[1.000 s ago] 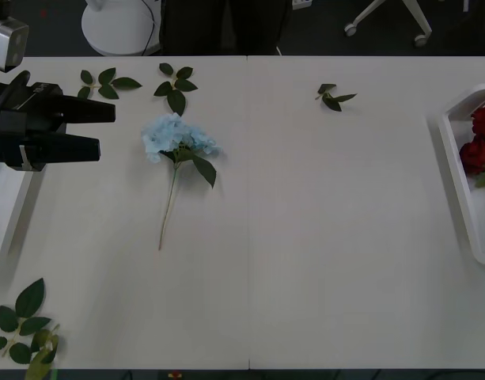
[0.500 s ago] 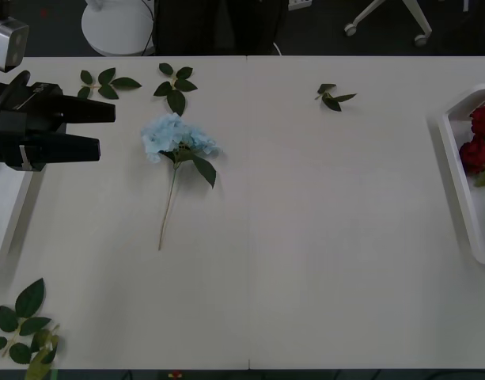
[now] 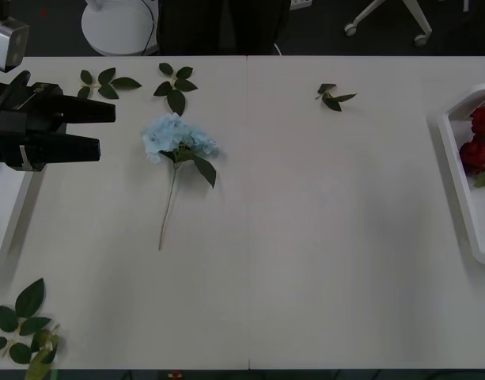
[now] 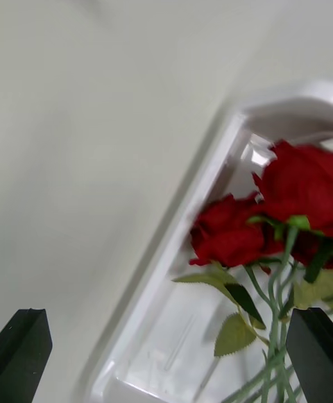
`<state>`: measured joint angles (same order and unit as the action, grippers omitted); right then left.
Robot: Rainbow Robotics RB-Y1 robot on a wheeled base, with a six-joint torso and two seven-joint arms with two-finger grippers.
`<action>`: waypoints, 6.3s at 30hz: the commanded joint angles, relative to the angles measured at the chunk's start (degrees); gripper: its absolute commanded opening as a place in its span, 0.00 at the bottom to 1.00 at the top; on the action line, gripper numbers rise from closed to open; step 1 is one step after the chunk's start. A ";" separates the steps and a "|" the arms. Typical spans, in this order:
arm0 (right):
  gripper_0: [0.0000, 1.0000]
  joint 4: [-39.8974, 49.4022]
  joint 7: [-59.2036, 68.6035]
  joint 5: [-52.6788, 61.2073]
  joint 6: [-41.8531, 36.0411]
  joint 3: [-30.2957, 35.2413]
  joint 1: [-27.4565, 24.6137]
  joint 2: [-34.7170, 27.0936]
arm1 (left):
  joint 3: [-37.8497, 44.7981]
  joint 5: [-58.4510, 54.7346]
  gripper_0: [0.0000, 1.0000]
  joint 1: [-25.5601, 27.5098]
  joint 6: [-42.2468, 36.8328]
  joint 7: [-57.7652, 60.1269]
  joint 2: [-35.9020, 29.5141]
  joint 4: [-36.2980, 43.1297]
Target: Place the red flowers into the right box and the blue flowers into the left box. If a person shows an open palm, hand one flower to the person first, then continue sorting.
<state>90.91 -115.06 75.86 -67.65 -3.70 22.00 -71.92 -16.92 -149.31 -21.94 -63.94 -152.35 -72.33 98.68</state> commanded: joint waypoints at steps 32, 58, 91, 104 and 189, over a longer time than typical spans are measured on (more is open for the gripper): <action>1.00 19.48 -29.26 26.27 -9.00 0.18 7.62 5.12 | -0.13 16.07 1.00 -1.61 2.68 14.80 1.14 -1.74; 1.00 19.48 -31.28 28.38 -7.76 -2.10 8.67 5.65 | -13.23 69.24 1.00 -8.29 12.17 66.92 17.04 0.19; 1.00 19.65 -32.95 28.73 -5.66 -2.54 8.58 5.30 | -27.38 96.40 1.00 -19.36 12.08 69.29 32.34 -20.55; 1.00 19.56 -33.21 28.73 -4.86 -2.54 8.76 5.21 | -28.08 96.40 0.00 -19.28 12.08 69.20 32.60 -21.60; 1.00 -0.56 54.06 -16.98 -16.29 -26.89 26.43 29.64 | -27.03 108.71 0.00 -19.54 8.83 65.86 32.34 -19.84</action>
<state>92.29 -63.09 60.94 -83.64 -30.11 45.30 -44.74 -45.50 -39.75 -40.88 -52.62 -85.91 -37.18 76.79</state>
